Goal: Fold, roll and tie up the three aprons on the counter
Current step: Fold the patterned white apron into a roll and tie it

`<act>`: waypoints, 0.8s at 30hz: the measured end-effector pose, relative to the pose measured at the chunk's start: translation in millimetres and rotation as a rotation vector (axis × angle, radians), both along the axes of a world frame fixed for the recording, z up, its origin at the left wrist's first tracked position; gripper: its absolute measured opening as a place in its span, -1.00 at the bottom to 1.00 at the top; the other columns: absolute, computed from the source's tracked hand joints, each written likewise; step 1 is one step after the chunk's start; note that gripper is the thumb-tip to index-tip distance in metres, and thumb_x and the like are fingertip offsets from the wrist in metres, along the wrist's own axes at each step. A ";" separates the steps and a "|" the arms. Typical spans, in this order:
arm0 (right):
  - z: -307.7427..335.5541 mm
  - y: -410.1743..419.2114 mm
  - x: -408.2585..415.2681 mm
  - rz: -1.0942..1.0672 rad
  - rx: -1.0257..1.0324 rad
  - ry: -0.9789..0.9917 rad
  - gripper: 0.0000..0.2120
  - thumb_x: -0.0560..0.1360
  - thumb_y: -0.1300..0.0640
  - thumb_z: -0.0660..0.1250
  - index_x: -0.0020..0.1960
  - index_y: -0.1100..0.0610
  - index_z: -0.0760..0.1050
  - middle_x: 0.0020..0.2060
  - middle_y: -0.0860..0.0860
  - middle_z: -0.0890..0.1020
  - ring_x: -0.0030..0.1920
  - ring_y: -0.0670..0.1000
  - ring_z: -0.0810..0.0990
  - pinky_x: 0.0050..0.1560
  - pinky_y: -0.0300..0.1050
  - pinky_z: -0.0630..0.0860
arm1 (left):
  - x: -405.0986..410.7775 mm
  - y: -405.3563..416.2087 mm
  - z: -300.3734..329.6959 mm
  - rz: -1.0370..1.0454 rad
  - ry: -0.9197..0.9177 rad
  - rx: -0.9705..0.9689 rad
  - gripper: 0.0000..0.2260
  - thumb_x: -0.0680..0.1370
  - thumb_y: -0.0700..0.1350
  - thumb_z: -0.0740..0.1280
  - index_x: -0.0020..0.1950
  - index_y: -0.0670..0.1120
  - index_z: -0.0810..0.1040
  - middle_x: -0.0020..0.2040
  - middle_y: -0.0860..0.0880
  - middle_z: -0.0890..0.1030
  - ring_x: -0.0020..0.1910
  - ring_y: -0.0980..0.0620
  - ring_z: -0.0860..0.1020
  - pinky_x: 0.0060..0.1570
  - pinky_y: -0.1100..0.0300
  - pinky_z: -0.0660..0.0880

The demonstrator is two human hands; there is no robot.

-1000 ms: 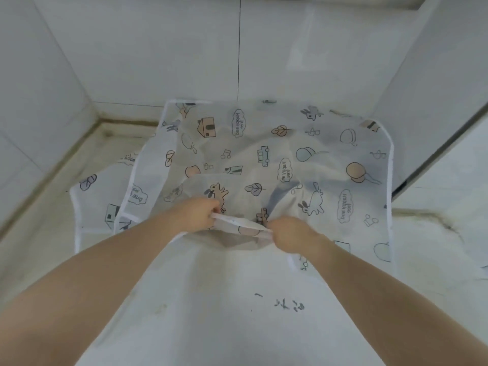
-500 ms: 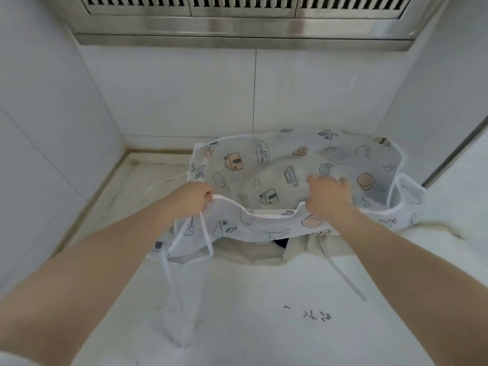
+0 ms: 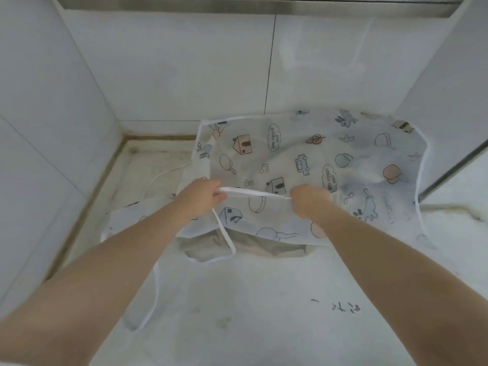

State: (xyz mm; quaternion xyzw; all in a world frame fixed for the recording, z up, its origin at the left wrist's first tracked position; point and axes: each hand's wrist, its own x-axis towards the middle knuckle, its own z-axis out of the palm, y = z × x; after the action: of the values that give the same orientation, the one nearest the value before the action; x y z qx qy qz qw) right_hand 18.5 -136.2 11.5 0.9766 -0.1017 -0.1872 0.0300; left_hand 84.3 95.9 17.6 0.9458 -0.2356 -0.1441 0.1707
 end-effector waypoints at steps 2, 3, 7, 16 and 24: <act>-1.7 -24.5 -9.3 -0.129 -0.064 0.005 -0.75 0.53 0.28 0.12 0.17 0.17 0.45 -0.15 0.03 0.47 -0.03 0.09 0.53 -0.01 -0.06 0.41 | 8.0 8.0 -9.5 0.077 -0.050 0.116 -0.82 0.62 -0.04 0.16 0.00 -0.14 0.43 -0.23 -0.04 0.47 -0.23 -0.05 0.47 -0.26 0.17 0.32; -3.5 -37.4 -15.0 -0.188 -0.089 0.014 -0.74 0.54 0.28 0.12 0.17 0.17 0.45 -0.12 0.04 0.50 -0.01 0.08 0.53 0.03 -0.07 0.40 | 10.3 11.1 -12.6 0.119 -0.077 0.222 -0.82 0.62 -0.06 0.16 0.09 -0.14 0.44 -0.15 -0.06 0.51 -0.15 -0.07 0.50 -0.19 0.15 0.36; -10.5 -76.3 -29.3 -0.235 -0.125 0.033 -0.67 0.52 0.31 0.08 0.23 0.11 0.42 0.04 0.03 0.54 0.09 0.07 0.52 0.10 -0.07 0.35 | -1.9 -15.8 -25.8 0.073 -0.380 0.555 -0.60 0.47 -0.24 0.27 0.31 -0.18 0.32 0.24 -0.17 0.38 0.24 -0.20 0.34 0.24 -0.06 0.26; -22.2 -117.2 -17.3 0.156 0.031 -0.133 -0.79 0.60 0.08 0.13 0.20 -0.01 0.43 0.11 0.00 0.57 0.19 0.07 0.50 0.17 -0.04 0.27 | -65.3 -199.0 -50.6 -0.546 -0.225 0.226 -0.57 0.61 0.14 0.07 0.33 -0.13 0.34 0.33 -0.09 0.32 0.20 -0.13 0.40 0.18 0.05 0.30; -18.6 -228.1 -55.9 -0.099 0.072 0.273 -0.77 0.39 -0.03 0.41 -0.03 0.04 0.48 -0.14 -0.06 0.53 -0.03 0.02 0.50 0.14 -0.02 0.34 | -42.2 -207.6 -93.8 -0.312 0.121 0.231 -0.30 0.50 0.33 0.12 0.52 0.04 0.01 0.45 -0.05 0.06 0.39 -0.18 0.23 0.39 -0.02 0.22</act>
State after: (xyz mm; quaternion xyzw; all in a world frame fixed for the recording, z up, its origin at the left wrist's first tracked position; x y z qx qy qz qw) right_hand -37.4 -364.4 -7.1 0.9364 -0.1378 -0.3229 -0.0009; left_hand 42.1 -111.7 -76.3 0.9008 -0.3505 -0.2513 0.0502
